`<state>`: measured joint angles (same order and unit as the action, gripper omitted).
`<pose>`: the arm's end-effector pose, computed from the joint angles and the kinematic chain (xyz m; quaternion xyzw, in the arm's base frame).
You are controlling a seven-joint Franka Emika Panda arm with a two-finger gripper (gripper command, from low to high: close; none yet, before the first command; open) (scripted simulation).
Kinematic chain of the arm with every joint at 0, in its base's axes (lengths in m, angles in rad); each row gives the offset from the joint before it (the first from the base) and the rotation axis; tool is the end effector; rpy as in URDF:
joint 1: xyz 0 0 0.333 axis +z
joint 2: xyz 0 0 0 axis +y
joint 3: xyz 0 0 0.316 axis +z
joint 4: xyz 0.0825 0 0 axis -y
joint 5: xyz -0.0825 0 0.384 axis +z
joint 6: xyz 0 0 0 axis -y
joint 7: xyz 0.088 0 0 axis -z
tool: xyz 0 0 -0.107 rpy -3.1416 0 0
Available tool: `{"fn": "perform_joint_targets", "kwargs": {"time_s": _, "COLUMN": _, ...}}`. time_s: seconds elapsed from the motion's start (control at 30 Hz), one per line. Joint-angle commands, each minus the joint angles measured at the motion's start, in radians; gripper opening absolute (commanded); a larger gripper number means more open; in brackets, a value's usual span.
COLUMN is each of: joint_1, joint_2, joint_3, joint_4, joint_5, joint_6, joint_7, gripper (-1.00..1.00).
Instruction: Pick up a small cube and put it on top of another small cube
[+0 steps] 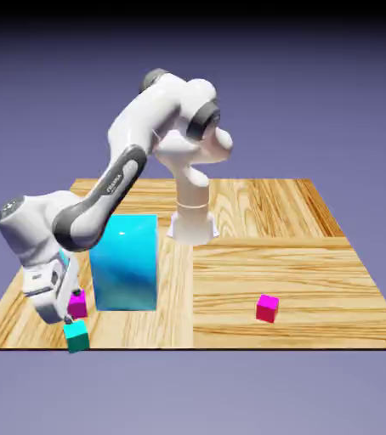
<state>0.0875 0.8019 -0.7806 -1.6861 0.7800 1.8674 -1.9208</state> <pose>0.5501 -0.3243 0.2078 -0.8832 -0.4367 -0.0248 0.1693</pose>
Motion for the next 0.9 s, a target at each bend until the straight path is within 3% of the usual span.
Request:
{"fn": "perform_joint_targets", "kwargs": {"time_s": 0.0, "joint_1": 0.001, "joint_2": 0.022, "joint_3": -0.013, "joint_4": 0.018, "joint_5": 0.013, "joint_6": -0.019, "joint_7": -0.044, "gripper": 0.0}}
{"fn": "perform_joint_targets", "kwargs": {"time_s": 0.23, "joint_1": 0.01, "joint_2": 0.178, "joint_3": -0.101, "joint_4": 0.146, "joint_5": 0.101, "joint_6": -0.152, "joint_7": -0.346, "gripper": 0.0}}
{"fn": "perform_joint_targets", "kwargs": {"time_s": 0.37, "joint_1": 0.019, "joint_2": 0.252, "joint_3": -0.043, "joint_4": 0.099, "joint_5": 0.168, "joint_6": -0.046, "joint_7": -0.379, "gripper": 0.0}}
{"fn": "perform_joint_targets", "kwargs": {"time_s": 0.4, "joint_1": 0.019, "joint_2": 0.252, "joint_3": -0.043, "joint_4": 0.099, "joint_5": 0.168, "joint_6": -0.046, "joint_7": -0.379, "gripper": -1.0}}
{"fn": "perform_joint_targets", "kwargs": {"time_s": 0.53, "joint_1": 0.014, "joint_2": 0.166, "joint_3": -0.081, "joint_4": 0.135, "joint_5": 0.081, "joint_6": -0.145, "joint_7": -0.352, "gripper": -1.0}}
{"fn": "perform_joint_targets", "kwargs": {"time_s": 0.87, "joint_1": 0.084, "joint_2": -0.059, "joint_3": 0.281, "joint_4": -0.067, "joint_5": -0.288, "joint_6": -0.029, "joint_7": -0.451, "gripper": -1.0}}
